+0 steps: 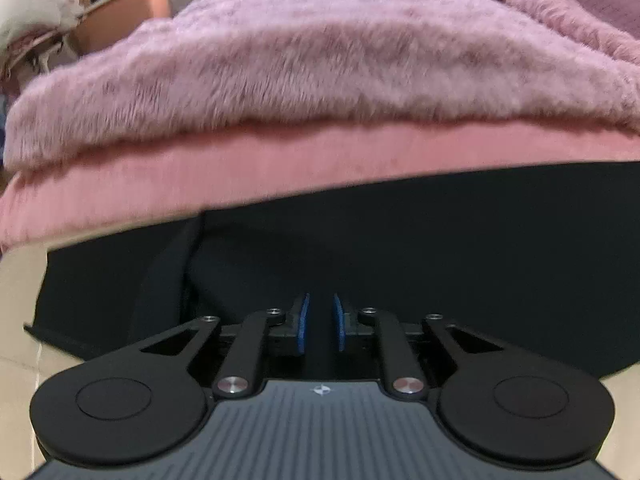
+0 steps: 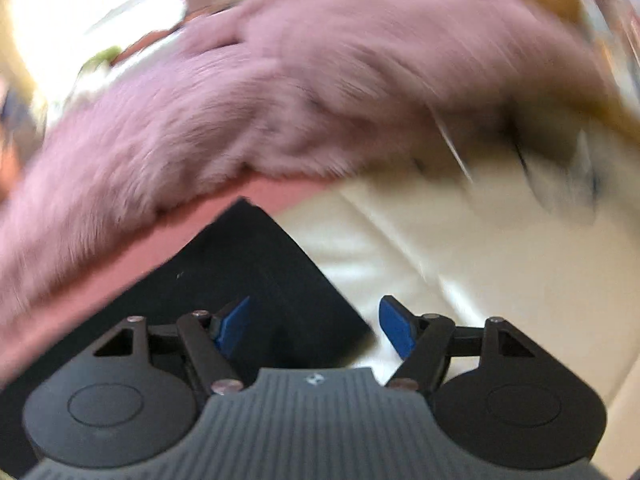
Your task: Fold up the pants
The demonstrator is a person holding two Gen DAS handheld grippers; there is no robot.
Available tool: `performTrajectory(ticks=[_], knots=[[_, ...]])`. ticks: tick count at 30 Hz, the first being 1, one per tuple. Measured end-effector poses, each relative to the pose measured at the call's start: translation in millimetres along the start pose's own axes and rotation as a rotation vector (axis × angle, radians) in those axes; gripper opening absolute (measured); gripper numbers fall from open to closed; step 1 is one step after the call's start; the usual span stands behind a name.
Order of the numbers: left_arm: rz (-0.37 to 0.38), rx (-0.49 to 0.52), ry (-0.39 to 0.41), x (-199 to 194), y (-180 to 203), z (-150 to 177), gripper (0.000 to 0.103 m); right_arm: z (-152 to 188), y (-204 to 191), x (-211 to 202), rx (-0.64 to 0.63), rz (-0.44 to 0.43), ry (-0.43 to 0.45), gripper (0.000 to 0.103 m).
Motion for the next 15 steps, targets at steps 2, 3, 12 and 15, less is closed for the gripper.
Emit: performTrajectory(ticks=[2, 3, 12, 15], knots=[[0.004, -0.012, -0.014, 6, 0, 5, 0.013, 11, 19, 7, 0.173, -0.060, -0.023, 0.066], [0.004, -0.012, -0.011, 5, 2, 6, 0.013, 15, 24, 12, 0.238, -0.088, -0.029, 0.066], [0.018, 0.043, -0.057, 3, 19, 14, 0.000, 20, 27, 21, 0.309, -0.055, 0.060, 0.002], [0.086, 0.079, -0.071, -7, 37, 22, 0.000, 13, 44, 11, 0.280, 0.009, 0.072, 0.002]])
Point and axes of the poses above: each gripper's, at about its wrist camera, not at the fingertips, and x roughly the way its jaws point, y to its right, z to its underside, the point moved 9 cm from there along x, roughly the way its jaws point, and after that the axes turned 1 degree about -y, right-handed, at the moved point
